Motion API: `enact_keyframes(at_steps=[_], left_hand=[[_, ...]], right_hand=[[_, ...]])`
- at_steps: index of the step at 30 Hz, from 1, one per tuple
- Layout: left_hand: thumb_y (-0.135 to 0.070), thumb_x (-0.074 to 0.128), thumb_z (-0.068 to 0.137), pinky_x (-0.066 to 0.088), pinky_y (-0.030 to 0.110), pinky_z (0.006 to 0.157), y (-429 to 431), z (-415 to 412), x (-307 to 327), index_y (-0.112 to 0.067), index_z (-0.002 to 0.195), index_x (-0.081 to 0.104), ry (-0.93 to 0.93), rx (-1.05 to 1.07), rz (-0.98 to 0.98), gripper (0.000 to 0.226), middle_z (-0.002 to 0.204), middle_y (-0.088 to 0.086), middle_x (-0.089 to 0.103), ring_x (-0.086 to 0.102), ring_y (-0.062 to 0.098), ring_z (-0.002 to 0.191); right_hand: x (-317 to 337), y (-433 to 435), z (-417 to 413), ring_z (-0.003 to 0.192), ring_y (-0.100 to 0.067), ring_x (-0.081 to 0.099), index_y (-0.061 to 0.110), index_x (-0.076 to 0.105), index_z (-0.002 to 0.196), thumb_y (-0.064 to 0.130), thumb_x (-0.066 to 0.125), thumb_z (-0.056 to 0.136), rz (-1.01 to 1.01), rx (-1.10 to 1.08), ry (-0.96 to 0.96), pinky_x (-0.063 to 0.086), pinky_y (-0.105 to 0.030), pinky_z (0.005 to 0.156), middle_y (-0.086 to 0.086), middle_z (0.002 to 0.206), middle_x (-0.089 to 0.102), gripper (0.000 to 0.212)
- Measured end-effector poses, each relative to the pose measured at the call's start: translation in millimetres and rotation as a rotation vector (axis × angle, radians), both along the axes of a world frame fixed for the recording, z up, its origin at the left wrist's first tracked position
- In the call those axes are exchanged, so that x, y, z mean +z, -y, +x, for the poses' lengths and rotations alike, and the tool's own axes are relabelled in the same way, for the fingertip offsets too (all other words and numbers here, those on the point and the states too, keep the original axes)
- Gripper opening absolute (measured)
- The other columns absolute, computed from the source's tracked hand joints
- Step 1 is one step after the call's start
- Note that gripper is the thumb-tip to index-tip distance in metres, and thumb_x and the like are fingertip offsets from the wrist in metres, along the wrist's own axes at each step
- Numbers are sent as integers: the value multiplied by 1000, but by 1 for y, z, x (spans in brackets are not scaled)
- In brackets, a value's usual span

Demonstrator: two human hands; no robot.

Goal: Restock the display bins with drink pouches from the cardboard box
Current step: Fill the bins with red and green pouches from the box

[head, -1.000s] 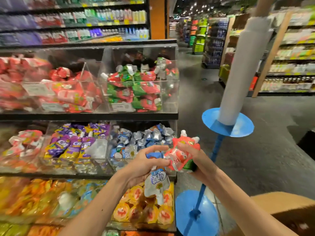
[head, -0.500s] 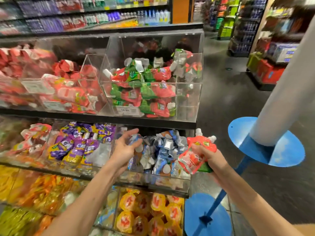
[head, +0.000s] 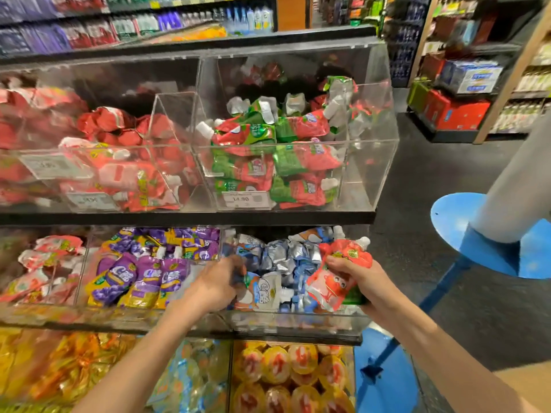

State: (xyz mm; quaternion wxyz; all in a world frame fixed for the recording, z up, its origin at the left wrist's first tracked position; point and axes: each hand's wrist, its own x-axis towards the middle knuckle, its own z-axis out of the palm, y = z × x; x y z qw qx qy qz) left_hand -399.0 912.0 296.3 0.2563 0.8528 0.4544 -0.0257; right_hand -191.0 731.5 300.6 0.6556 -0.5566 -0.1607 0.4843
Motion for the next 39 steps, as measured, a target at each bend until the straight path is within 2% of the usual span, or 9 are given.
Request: enact_keyframes(at_steps=[4,12,15,18,22,27,30,32,39], left_hand=[[-33,68,89,31,43,107,-1,4,15,-28,128,52,-415,-253,343,42,135,3,51,32,28,133],[-31,62,95,29,46,111,3,-10,4,-22,128,56,-488,-557,425,34,145,2,43,27,29,141],[-35,66,92,34,40,107,-12,-13,17,-31,107,67,-289,-494,143,16,116,-5,55,42,18,125],[-37,64,94,52,36,89,-12,-19,29,-29,101,71,192,-405,-70,13,99,-11,68,62,6,94],[-64,70,77,58,31,84,15,-22,36,-30,124,57,518,-221,-470,59,106,-6,71,69,9,94],[-44,77,77,54,29,93,25,-28,17,-32,122,55,488,-160,-301,52,107,-16,67,65,5,96],[-23,77,84,51,21,79,20,-44,25,-41,96,57,606,-93,-290,29,93,-19,66,64,2,85],[-21,79,82,51,16,73,13,-58,38,-34,106,65,729,-91,-281,31,95,-12,72,67,4,88],[-42,73,68,50,16,79,-9,-69,129,-28,110,70,1101,-219,-70,45,99,-9,75,68,4,90]], right_hand=[[3,-16,-22,62,-21,67,8,71,96,13,78,76,-12,-30,22,54,-29,50,-8,77,69,22],[10,-38,-57,70,-19,72,7,69,104,12,78,78,-33,-45,39,57,-29,58,-8,82,74,29],[16,-39,-65,70,-18,73,9,68,104,13,78,79,-34,-16,67,56,-27,56,-6,82,75,28],[18,-40,-72,74,-19,73,12,69,98,14,78,78,-24,-9,100,59,-30,62,-7,84,74,22],[20,-46,-85,85,-23,72,12,72,103,19,75,83,-14,-26,144,57,-38,78,-13,97,76,21],[19,-48,-105,103,-32,70,12,72,110,46,80,74,-84,89,116,50,-48,95,-16,107,74,50],[21,-42,-107,93,-26,69,5,72,105,11,82,68,-37,206,69,54,-37,80,-18,105,73,39],[33,-39,-106,85,-24,68,2,64,111,-3,73,60,7,197,55,55,-31,69,-18,97,71,52],[152,-45,-101,86,-16,70,31,74,106,-4,82,65,263,150,488,55,-25,77,-1,97,75,55]])
